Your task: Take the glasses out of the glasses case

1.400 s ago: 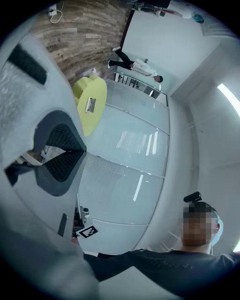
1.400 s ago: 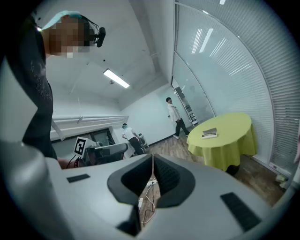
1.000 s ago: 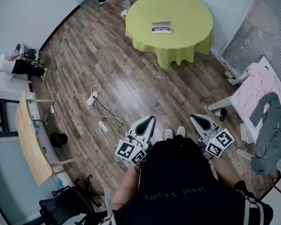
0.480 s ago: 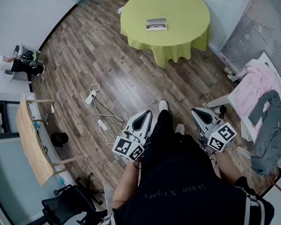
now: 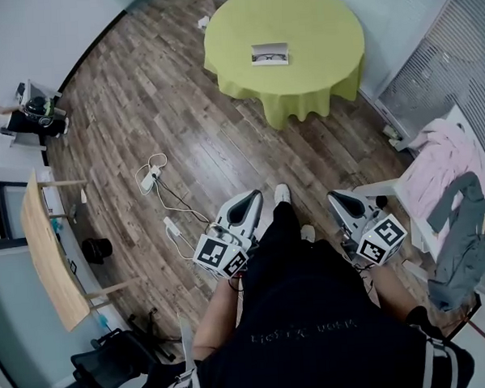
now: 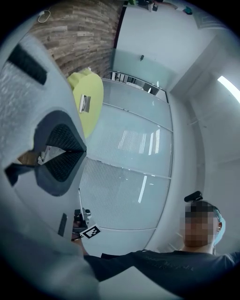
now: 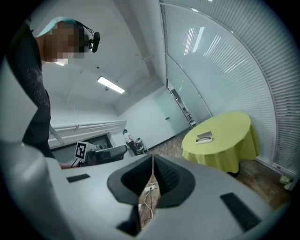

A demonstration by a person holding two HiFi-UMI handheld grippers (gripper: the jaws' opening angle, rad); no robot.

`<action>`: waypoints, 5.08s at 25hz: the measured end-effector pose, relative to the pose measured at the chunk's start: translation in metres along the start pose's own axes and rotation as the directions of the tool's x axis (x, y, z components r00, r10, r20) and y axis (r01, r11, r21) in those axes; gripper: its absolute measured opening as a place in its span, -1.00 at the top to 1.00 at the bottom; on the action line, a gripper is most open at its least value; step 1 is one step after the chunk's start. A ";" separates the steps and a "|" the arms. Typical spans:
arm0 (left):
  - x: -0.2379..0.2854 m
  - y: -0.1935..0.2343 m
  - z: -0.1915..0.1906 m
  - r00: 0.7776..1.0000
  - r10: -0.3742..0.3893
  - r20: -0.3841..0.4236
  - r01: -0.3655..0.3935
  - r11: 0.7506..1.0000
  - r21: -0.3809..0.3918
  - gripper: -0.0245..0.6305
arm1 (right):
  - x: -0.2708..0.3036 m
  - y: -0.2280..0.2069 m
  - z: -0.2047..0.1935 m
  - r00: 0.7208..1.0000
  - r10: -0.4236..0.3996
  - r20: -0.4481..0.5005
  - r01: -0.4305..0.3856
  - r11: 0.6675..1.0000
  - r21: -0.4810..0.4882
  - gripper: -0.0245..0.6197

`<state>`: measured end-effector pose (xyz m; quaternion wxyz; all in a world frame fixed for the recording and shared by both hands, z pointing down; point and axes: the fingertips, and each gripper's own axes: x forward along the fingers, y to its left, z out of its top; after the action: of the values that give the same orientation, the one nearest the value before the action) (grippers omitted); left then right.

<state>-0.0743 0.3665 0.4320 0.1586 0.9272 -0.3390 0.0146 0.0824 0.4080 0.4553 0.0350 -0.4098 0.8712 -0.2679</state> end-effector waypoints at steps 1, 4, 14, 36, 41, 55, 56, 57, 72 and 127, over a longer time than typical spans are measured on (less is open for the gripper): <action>0.004 0.005 0.002 1.000 -0.006 0.000 0.006 1.000 -0.005 0.87 | 0.008 -0.003 0.002 1.000 0.001 -0.006 -0.001 1.000 -0.002 0.82; 0.014 0.023 0.007 1.000 -0.028 0.002 0.028 0.999 -0.026 0.87 | 0.032 -0.012 0.008 1.000 -0.007 -0.027 0.007 1.000 -0.001 0.82; 0.050 0.101 0.027 0.998 -0.066 -0.005 0.066 0.997 -0.049 0.87 | 0.114 -0.038 0.040 0.998 -0.035 -0.044 0.036 0.999 0.013 0.82; 0.091 0.169 0.049 0.992 -0.124 -0.032 0.124 0.992 -0.012 0.87 | 0.171 -0.071 0.062 0.995 -0.098 0.005 0.098 0.994 0.053 0.82; 0.110 0.187 0.060 0.992 -0.119 -0.037 0.119 0.993 0.003 0.87 | 0.194 -0.092 0.076 0.996 -0.093 0.007 0.092 0.994 0.064 0.82; 0.196 0.259 0.087 0.996 -0.069 -0.063 0.067 0.997 -0.034 0.87 | 0.272 -0.180 0.120 0.996 -0.080 -0.038 0.084 0.989 0.118 0.82; 0.203 0.263 0.089 0.996 -0.068 -0.063 0.066 0.997 -0.041 0.87 | 0.277 -0.188 0.123 0.996 -0.077 -0.043 0.082 0.989 0.122 0.82; 0.212 0.266 0.091 0.996 -0.069 -0.065 0.066 0.997 -0.045 0.87 | 0.282 -0.196 0.128 0.996 -0.074 -0.048 0.080 0.990 0.120 0.82; 0.319 0.308 0.125 0.997 -0.044 -0.069 0.041 0.998 -0.044 0.87 | 0.334 -0.300 0.175 0.992 -0.034 -0.120 0.049 0.991 0.124 0.82; 0.336 0.389 0.081 0.985 0.005 -0.172 -0.025 0.993 -0.116 0.87 | 0.480 -0.408 0.035 0.591 -0.193 -0.783 -0.328 0.830 -0.452 0.82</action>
<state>-0.0690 -0.1479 0.5112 0.2415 0.9089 -0.3314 0.0756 0.0580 -0.1717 0.7035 -0.4705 -0.2006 0.8448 -0.1573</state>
